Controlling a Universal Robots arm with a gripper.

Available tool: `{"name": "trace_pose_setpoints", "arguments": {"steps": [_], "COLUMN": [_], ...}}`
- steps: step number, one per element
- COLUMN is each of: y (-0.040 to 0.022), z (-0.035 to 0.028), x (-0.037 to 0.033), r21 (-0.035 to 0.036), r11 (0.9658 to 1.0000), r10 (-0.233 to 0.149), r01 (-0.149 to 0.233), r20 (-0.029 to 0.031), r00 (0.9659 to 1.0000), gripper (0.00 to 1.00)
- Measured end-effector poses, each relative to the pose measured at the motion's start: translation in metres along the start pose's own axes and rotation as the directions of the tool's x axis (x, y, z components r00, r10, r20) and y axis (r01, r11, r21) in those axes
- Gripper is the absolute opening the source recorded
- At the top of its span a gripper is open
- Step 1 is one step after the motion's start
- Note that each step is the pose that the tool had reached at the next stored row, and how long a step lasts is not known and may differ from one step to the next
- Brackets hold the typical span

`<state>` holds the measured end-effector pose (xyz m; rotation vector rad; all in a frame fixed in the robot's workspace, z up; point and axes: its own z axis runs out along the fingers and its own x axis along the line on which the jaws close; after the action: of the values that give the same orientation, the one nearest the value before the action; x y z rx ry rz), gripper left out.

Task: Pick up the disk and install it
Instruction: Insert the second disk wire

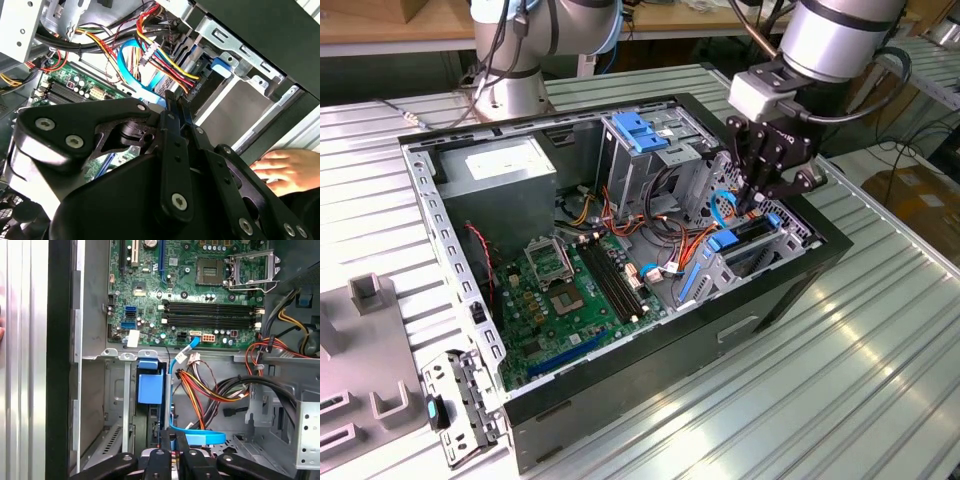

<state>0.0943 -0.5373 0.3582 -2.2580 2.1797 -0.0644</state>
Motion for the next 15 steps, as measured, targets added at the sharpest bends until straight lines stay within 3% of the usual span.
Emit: {"name": "trace_pose_setpoints", "arguments": {"steps": [7, 15], "y": [0.0004, 0.0004], "z": [0.0030, 0.0030], "x": [0.0074, 0.0078], "r21": [-0.0004, -0.0005], "r11": [0.9999, 0.9998], "r10": [0.015, 0.019], "r01": [-0.015, -0.019], "r20": [0.0011, 0.0009], "r00": [0.9999, 0.9998], "gripper": [0.16, 0.16]}}
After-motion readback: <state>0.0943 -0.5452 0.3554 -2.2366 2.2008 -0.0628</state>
